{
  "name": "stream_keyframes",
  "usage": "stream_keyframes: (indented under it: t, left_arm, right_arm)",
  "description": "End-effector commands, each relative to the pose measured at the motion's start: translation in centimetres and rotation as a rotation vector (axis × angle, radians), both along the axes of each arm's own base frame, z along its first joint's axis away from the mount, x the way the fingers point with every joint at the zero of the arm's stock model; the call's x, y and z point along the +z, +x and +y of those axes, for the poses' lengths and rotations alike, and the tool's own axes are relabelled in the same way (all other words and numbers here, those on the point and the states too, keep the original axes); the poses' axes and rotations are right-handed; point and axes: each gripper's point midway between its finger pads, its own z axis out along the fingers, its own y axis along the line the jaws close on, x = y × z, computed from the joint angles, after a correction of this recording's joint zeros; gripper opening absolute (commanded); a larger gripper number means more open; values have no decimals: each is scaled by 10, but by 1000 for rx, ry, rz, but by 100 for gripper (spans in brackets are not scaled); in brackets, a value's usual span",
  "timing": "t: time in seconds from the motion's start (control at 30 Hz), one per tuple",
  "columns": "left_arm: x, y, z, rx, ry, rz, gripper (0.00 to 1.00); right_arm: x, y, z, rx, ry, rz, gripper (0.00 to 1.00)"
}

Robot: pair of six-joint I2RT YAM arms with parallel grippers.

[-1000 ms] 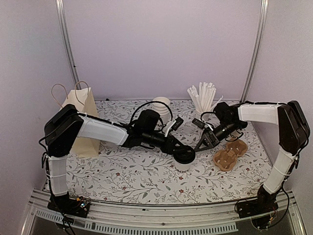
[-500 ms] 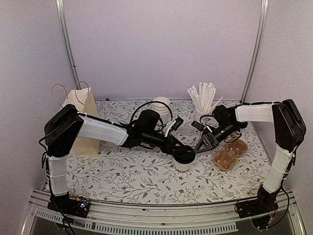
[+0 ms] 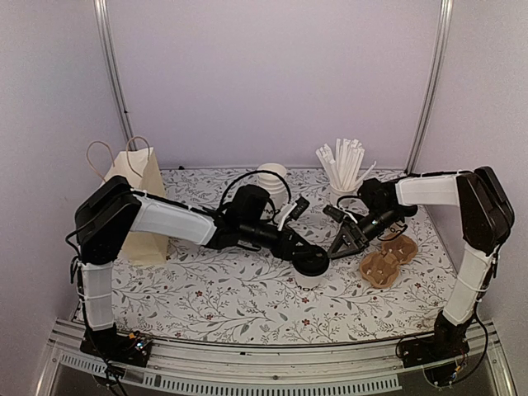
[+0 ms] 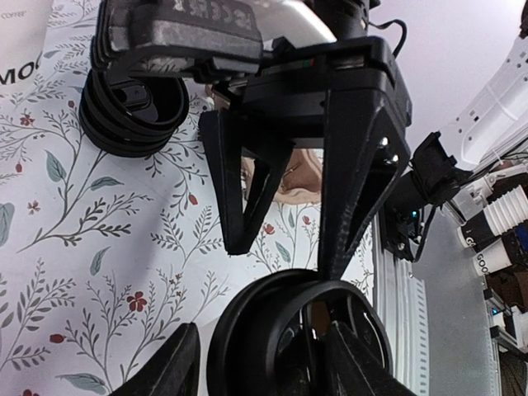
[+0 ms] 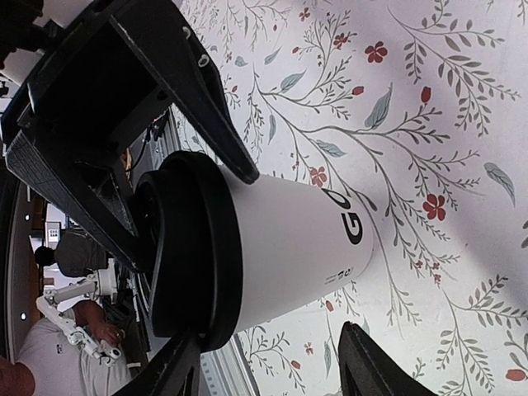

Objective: Pack the takeout coffee

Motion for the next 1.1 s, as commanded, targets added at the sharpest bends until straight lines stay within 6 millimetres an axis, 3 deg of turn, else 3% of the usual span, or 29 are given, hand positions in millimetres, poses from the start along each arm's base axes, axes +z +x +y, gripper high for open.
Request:
stream_keyframes:
  t: [0.0, 0.17, 0.3, 0.4, 0.43, 0.47, 0.67, 0.77, 0.8, 0.9, 1.07]
  left_arm:
    - [-37, -2, 7, 19, 120, 21, 54]
    - [-15, -1, 2, 7, 67, -5, 57]
    - [13, 1, 0, 13, 9, -50, 66]
    - [36, 5, -1, 30, -32, -88, 78]
    - [44, 7, -1, 32, -45, -100, 96]
    - [50, 7, -2, 37, -53, -110, 99]
    - [78, 15, 18, 150, -43, -149, 100]
    - [70, 17, 43, 264, -7, -107, 100]
    - [66, 16, 51, 295, -13, -87, 100]
    - [52, 9, 72, 339, -30, 14, 99]
    - [35, -3, 72, 299, -41, 187, 77]
  right_arm:
    - [2, 12, -4, 20, -49, -143, 59]
    - [14, 10, -2, 31, -11, -156, 62]
    - [33, 13, 1, 45, 21, -216, 68]
    - [46, 17, 1, 56, 31, -283, 73]
    - [48, 18, 0, 56, 27, -299, 74]
    - [51, 19, -1, 56, 24, -317, 75]
    - [65, 25, -6, 80, -4, -456, 82]
    - [75, 26, -5, 137, -19, -595, 90]
    - [79, 24, -3, 165, -32, -652, 98]
    - [79, 14, 8, 286, -91, -823, 99]
    - [76, -2, 35, 423, -120, -974, 99]
